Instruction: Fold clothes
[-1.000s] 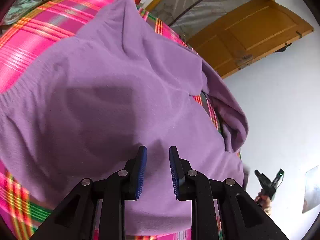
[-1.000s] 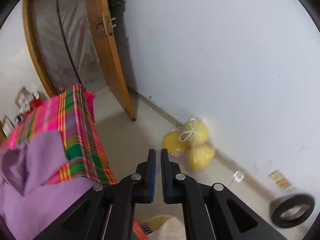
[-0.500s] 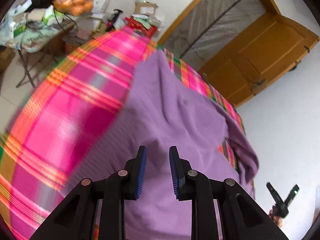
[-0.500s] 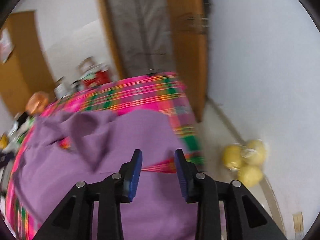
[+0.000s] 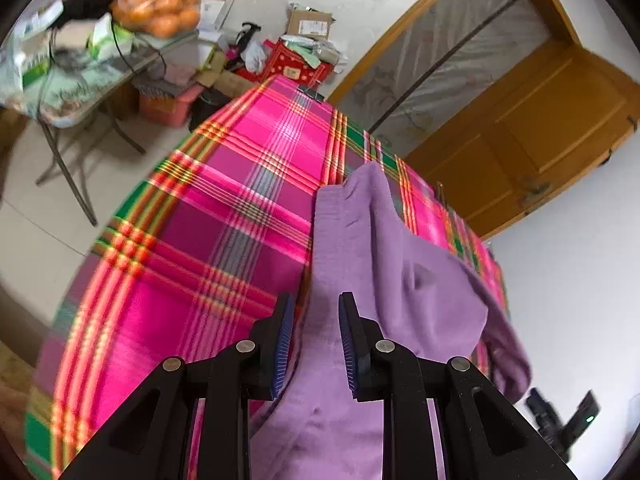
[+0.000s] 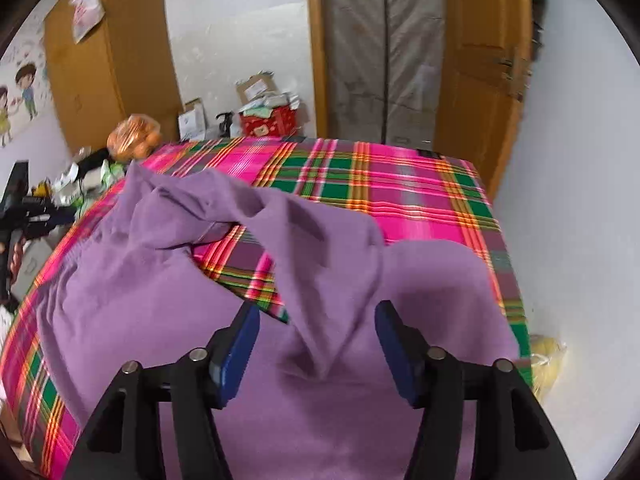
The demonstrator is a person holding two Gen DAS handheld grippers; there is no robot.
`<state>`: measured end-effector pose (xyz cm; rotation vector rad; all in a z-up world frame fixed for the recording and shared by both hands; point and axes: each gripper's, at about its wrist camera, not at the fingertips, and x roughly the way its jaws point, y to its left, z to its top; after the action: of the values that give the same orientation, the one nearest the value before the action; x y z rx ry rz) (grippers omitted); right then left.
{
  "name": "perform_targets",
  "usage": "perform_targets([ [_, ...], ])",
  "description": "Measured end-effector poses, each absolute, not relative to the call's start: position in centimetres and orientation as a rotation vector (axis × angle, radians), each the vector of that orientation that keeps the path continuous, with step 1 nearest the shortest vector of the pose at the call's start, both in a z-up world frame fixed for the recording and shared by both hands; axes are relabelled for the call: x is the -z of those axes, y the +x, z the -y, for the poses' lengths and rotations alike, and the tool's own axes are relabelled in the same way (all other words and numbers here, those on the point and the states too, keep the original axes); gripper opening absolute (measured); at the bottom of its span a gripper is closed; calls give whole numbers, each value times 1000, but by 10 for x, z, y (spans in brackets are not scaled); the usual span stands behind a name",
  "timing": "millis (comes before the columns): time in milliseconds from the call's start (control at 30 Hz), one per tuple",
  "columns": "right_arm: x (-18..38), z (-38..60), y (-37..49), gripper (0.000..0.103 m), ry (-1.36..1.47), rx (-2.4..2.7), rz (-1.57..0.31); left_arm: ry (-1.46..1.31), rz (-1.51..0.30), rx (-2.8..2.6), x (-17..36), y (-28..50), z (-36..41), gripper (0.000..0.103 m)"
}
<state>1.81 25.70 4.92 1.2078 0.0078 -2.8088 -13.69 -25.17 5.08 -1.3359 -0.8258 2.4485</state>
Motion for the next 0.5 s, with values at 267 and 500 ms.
perform_targets([
  [267, -27, -252, -18, 60, 1335, 2897, -81, -1412, 755, -2354, -28, -171, 224, 48],
  [500, -33, -267, -37, 19, 1327, 3000, -47, -1442, 741, -2334, -18, -195, 208, 49],
])
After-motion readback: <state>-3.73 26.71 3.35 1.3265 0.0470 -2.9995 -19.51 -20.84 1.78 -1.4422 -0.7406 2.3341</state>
